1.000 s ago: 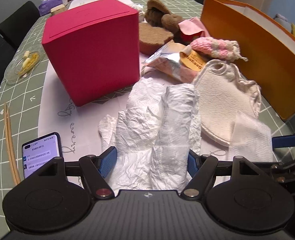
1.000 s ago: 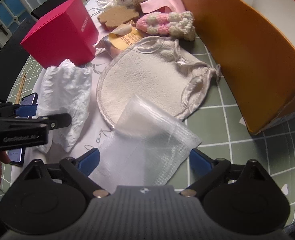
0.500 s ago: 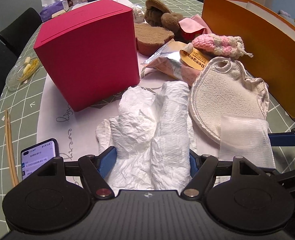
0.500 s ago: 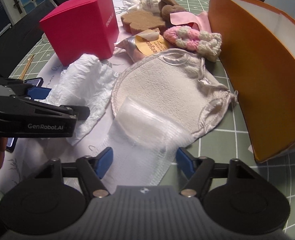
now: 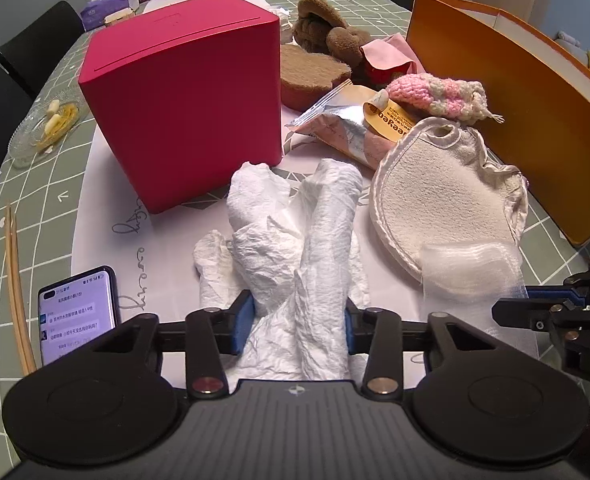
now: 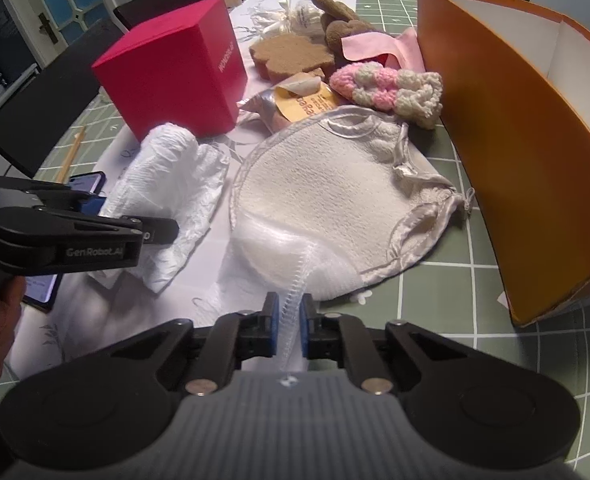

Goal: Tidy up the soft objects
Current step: 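Carry the tissue and plastic sheet into the orange box and release both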

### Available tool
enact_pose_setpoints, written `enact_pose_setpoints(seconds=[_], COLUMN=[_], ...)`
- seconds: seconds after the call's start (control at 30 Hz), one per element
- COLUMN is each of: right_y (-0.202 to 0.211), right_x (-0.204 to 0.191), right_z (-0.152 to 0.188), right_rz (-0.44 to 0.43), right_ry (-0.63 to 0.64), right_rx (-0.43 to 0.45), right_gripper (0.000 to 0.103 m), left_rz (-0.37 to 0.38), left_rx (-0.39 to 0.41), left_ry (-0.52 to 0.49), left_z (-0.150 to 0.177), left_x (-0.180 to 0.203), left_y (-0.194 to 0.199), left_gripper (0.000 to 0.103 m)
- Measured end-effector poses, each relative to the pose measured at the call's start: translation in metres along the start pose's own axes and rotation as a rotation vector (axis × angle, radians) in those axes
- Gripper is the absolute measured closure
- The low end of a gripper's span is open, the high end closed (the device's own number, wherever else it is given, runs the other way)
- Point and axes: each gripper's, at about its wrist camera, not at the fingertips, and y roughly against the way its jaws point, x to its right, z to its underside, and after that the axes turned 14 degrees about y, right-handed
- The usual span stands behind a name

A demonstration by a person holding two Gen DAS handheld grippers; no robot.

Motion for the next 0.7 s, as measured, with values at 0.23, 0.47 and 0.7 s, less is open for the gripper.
enact_pose_setpoints(seconds=[0.23, 0.47, 0.7], right_y=[0.017, 0.032, 0.061], right_x=[0.003, 0.008, 0.023], right_z=[-0.004, -0.014, -0.031], right_rz=[-0.036, -0.032, -0.005], right_ry=[0.008, 0.017, 0.000], right_rx=[0.068, 0.129, 0.248], right_gripper=[0.103, 0.103, 0.103], left_rz=[0.056, 0.099, 0.149], left_rx=[-0.016, 0.012, 0.073], left_ry=[0.044, 0.051, 0.071], left_z=[-0.005, -0.008, -0.018], left_x=[-0.008, -0.012, -0.013], left_y=[0.012, 0.029, 0.054], left_gripper=[0.077, 0.082, 0.082])
